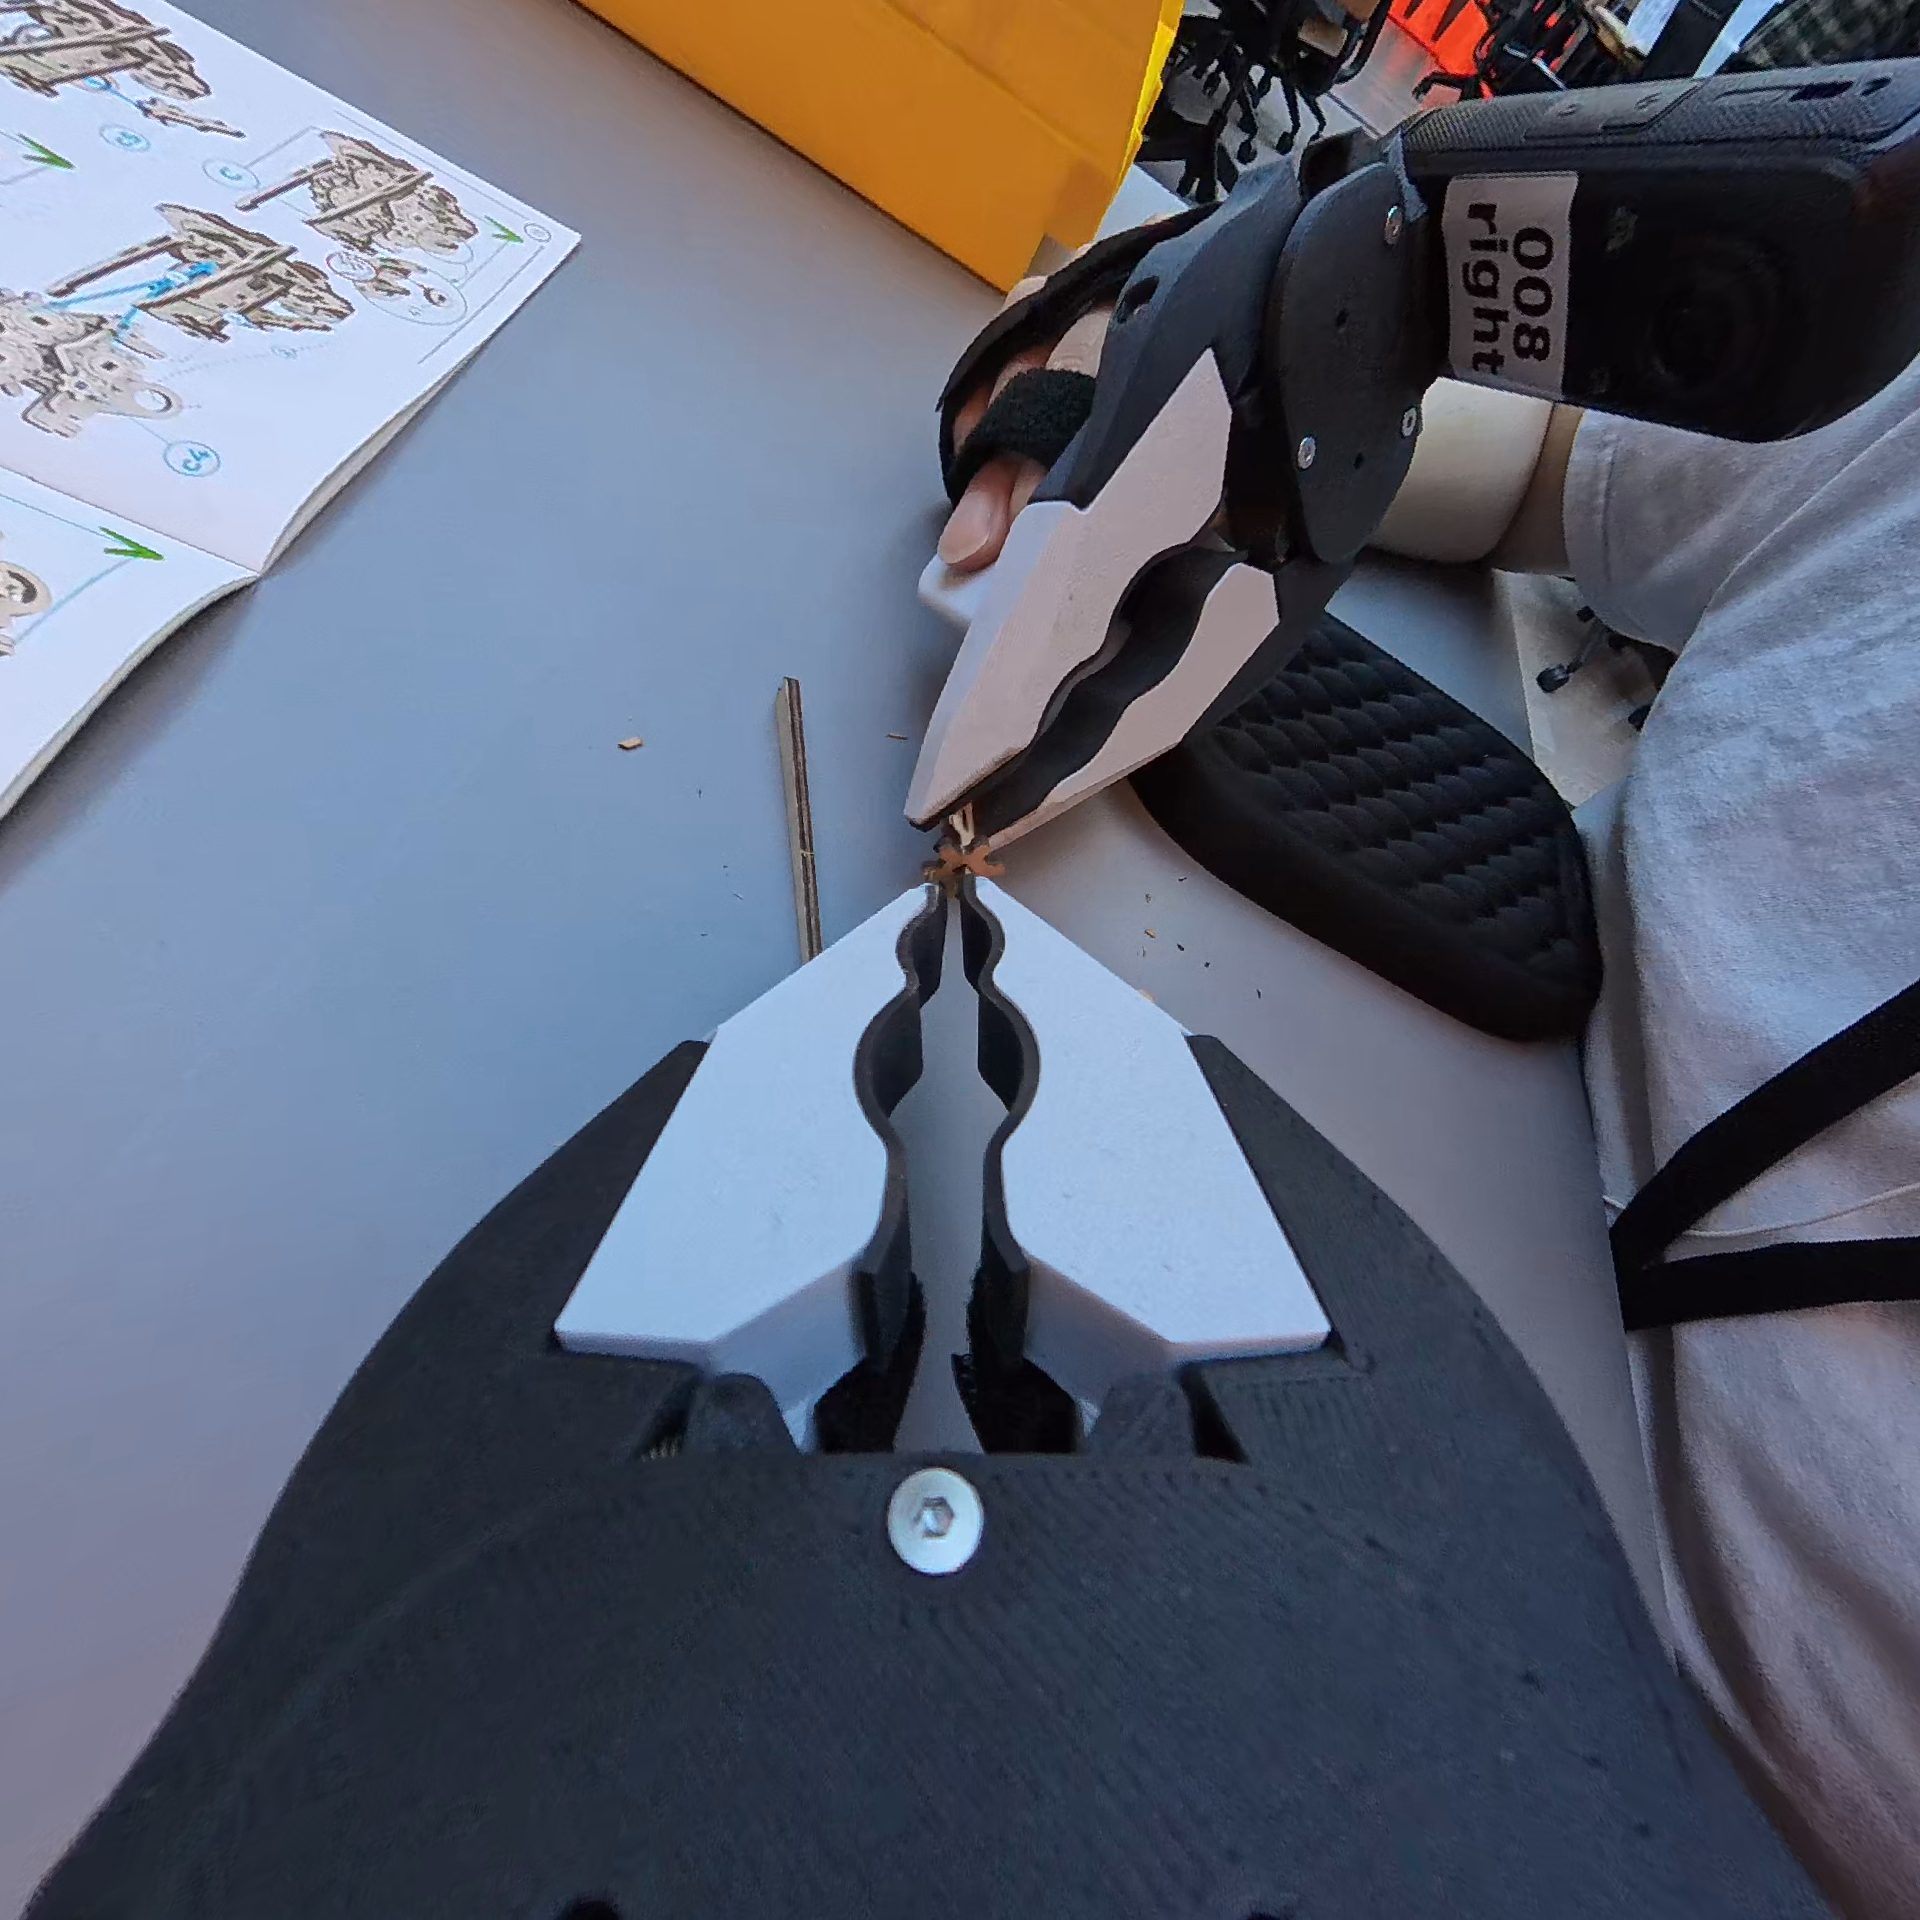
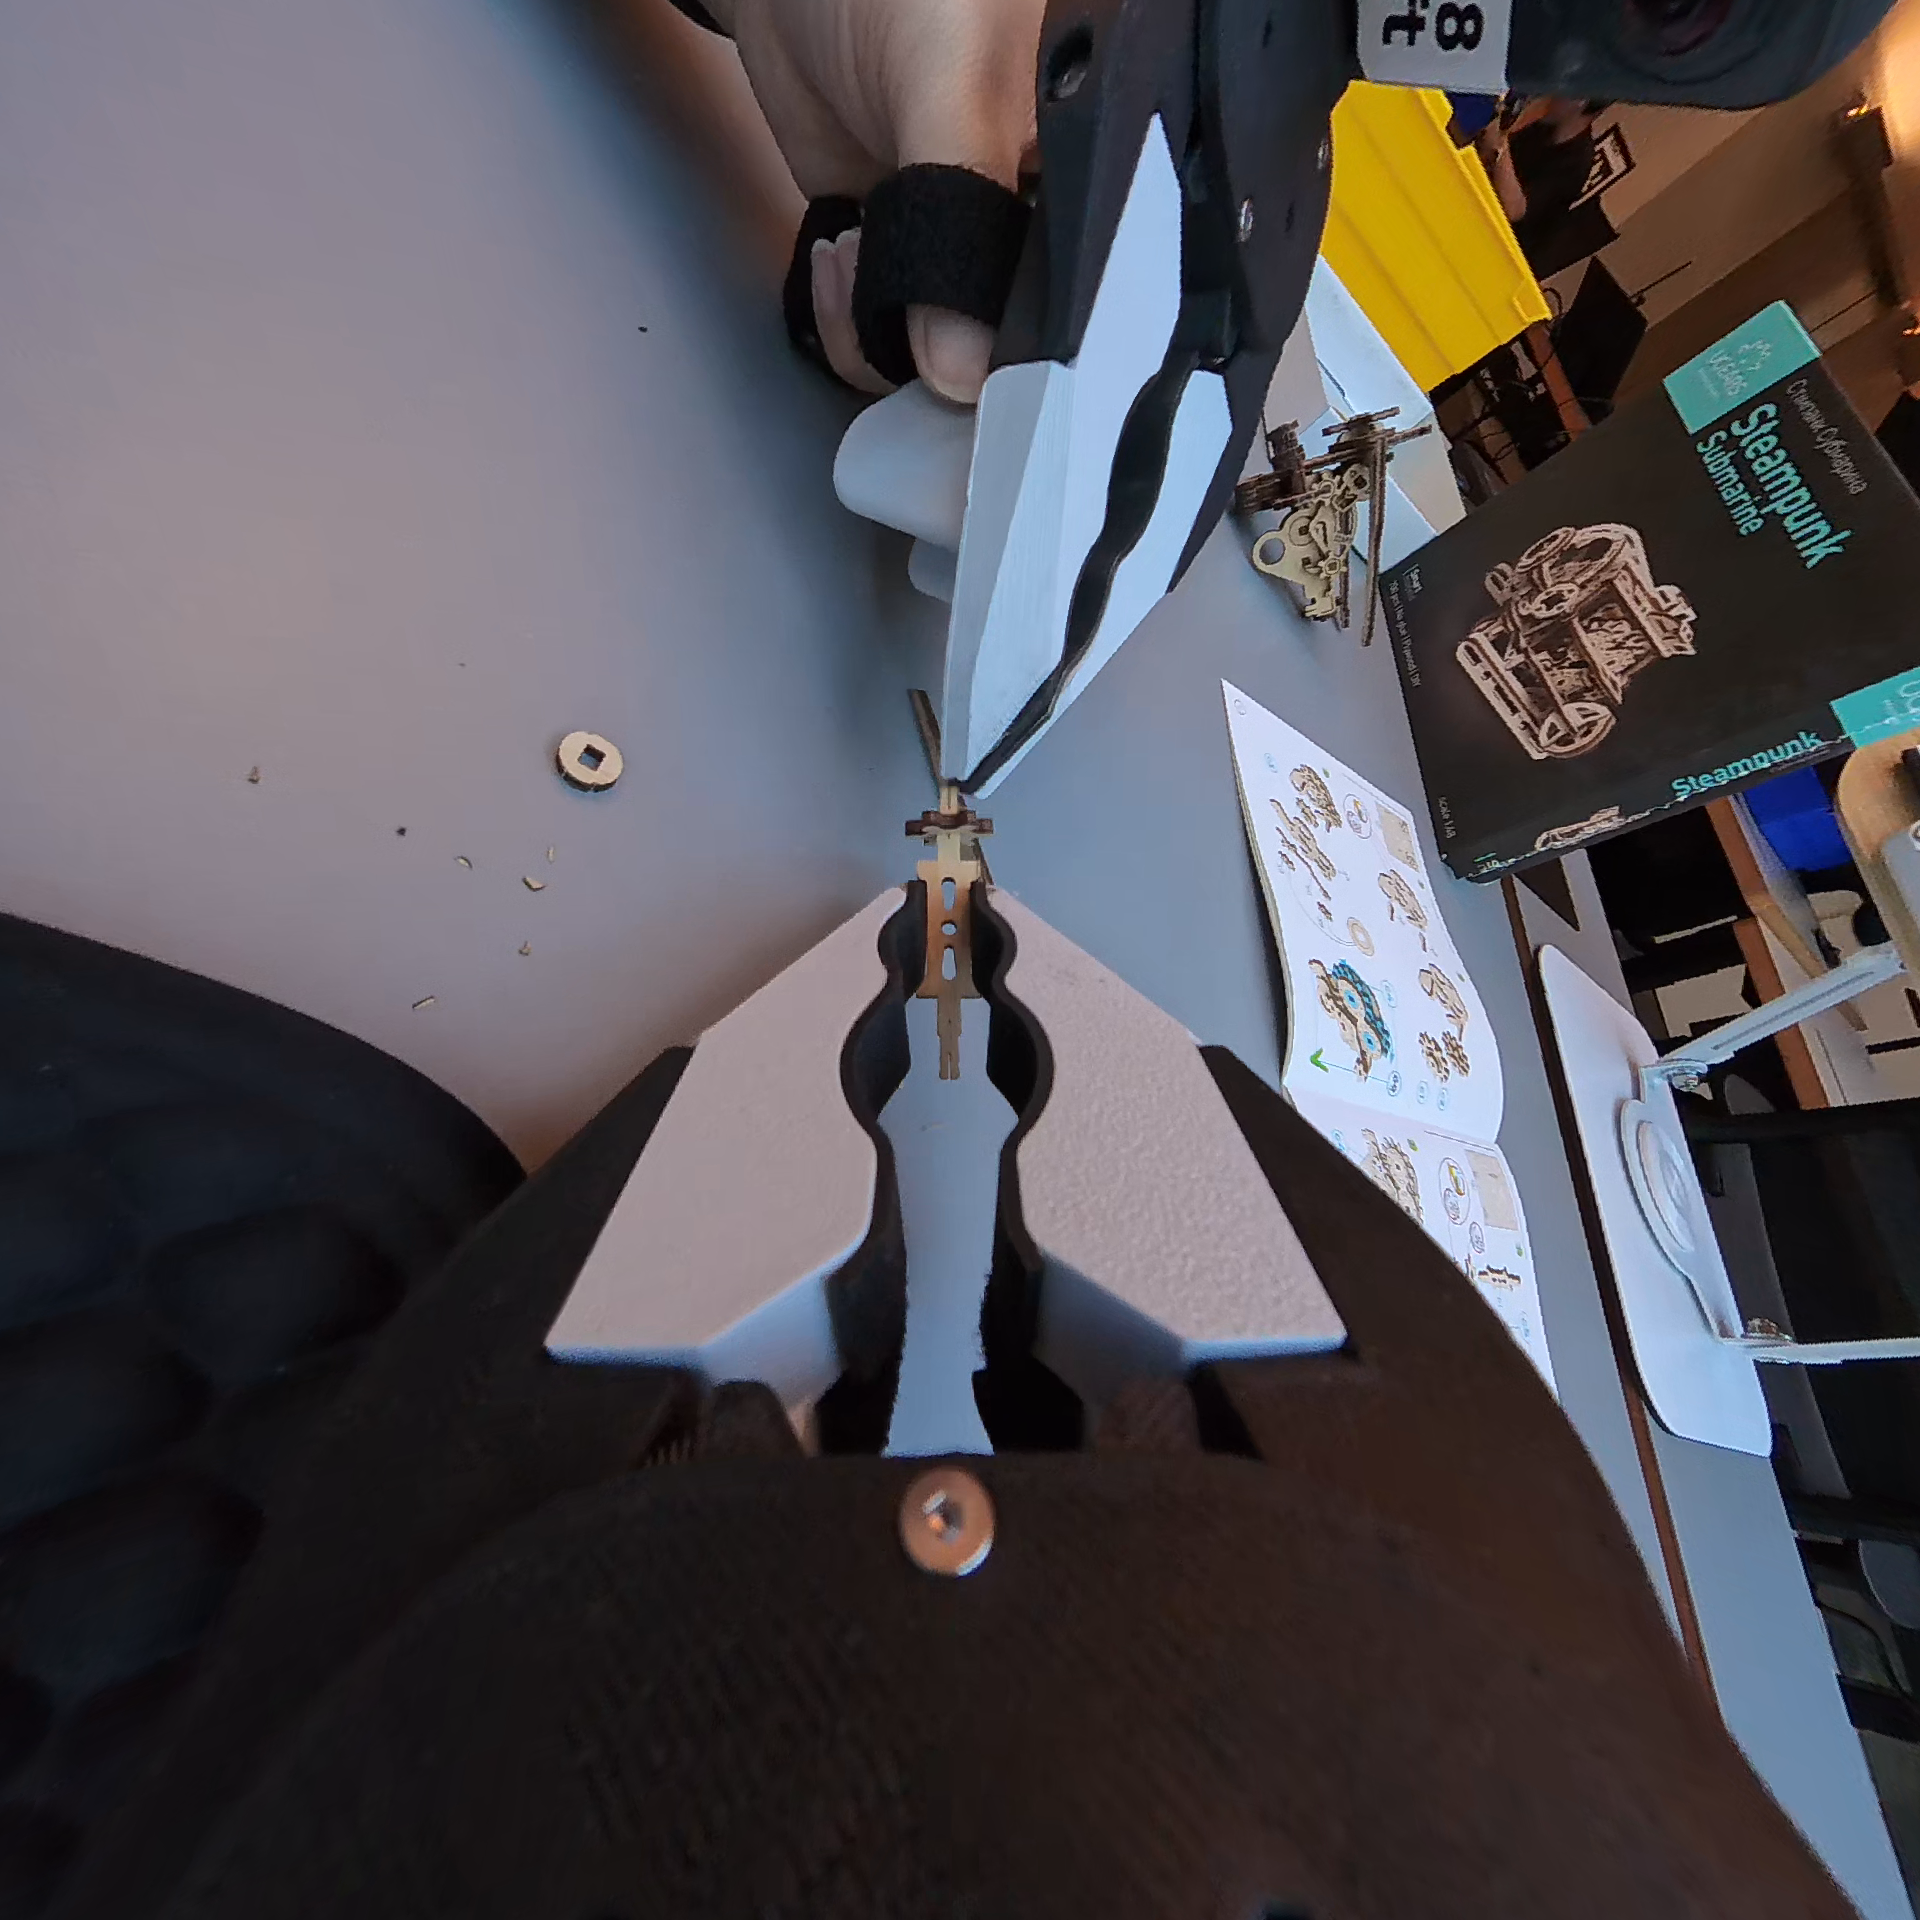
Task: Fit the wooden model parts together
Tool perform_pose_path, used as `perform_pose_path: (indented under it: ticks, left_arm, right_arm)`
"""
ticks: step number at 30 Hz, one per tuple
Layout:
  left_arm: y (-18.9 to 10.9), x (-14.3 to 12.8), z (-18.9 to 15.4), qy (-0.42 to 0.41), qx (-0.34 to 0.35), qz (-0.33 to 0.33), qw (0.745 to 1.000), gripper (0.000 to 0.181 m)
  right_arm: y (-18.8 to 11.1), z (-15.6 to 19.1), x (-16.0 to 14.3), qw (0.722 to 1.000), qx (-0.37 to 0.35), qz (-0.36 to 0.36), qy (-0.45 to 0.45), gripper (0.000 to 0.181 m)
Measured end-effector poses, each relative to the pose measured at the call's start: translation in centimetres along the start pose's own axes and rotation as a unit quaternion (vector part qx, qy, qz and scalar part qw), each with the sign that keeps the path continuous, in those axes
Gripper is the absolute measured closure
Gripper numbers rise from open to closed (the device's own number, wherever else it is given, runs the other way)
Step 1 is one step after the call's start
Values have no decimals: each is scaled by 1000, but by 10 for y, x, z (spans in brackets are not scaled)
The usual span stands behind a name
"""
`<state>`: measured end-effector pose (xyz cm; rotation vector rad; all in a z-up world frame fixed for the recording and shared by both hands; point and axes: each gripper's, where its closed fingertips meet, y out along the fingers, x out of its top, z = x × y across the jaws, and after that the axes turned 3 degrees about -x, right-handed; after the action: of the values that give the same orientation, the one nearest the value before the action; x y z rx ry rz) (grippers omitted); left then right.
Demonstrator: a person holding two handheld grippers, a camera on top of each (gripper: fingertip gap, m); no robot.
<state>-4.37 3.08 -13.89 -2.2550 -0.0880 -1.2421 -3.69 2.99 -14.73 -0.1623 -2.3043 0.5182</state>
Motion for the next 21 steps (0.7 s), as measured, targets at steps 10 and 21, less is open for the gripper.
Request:
perform_pose_path:
  ticks: [10,21]
  left_arm:
    - [-2,5,3,-10,4,-18,1000,177]
    - [0,8,4,16,22,-21,999,175]
  right_arm:
    - [0,-9,-3,1000,-15,-2,8,175]
    - [-2,-17,2,999,-39,-16,4,175]
